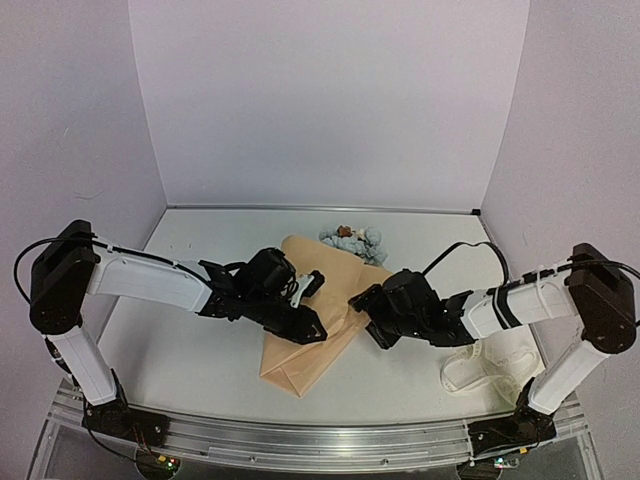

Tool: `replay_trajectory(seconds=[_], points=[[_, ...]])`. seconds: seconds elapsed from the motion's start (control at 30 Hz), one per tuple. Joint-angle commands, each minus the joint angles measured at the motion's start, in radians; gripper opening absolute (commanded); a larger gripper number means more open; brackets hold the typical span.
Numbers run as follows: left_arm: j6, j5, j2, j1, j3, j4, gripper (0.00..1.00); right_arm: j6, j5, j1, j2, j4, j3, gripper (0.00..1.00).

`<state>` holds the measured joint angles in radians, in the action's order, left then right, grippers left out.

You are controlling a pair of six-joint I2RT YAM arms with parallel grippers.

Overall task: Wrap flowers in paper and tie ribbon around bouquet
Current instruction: Fold the 2/3-folded wrapping paper at the center of the board, then press the folded bouquet at the center of the board.

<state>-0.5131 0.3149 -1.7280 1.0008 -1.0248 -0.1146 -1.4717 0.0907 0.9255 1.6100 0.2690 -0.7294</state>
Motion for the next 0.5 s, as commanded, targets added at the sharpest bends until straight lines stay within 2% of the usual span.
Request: replay_trajectory(seconds=[0.0,0.23,0.47], points=[[0.033,-0.002,-0.003,0.002,-0.034,0.016,0.33,0.092,-0.055,-0.034,0.007,0.042,-0.023,0.74],[0.038,-0.005,0.001,0.002,-0.024,0.015,0.3,0.18,-0.209,-0.055,0.061,0.022,-0.123,0.56],[0.038,0.006,-0.004,0.002,-0.021,0.015,0.29,0.256,-0.247,-0.055,0.059,-0.01,-0.148,0.53]])
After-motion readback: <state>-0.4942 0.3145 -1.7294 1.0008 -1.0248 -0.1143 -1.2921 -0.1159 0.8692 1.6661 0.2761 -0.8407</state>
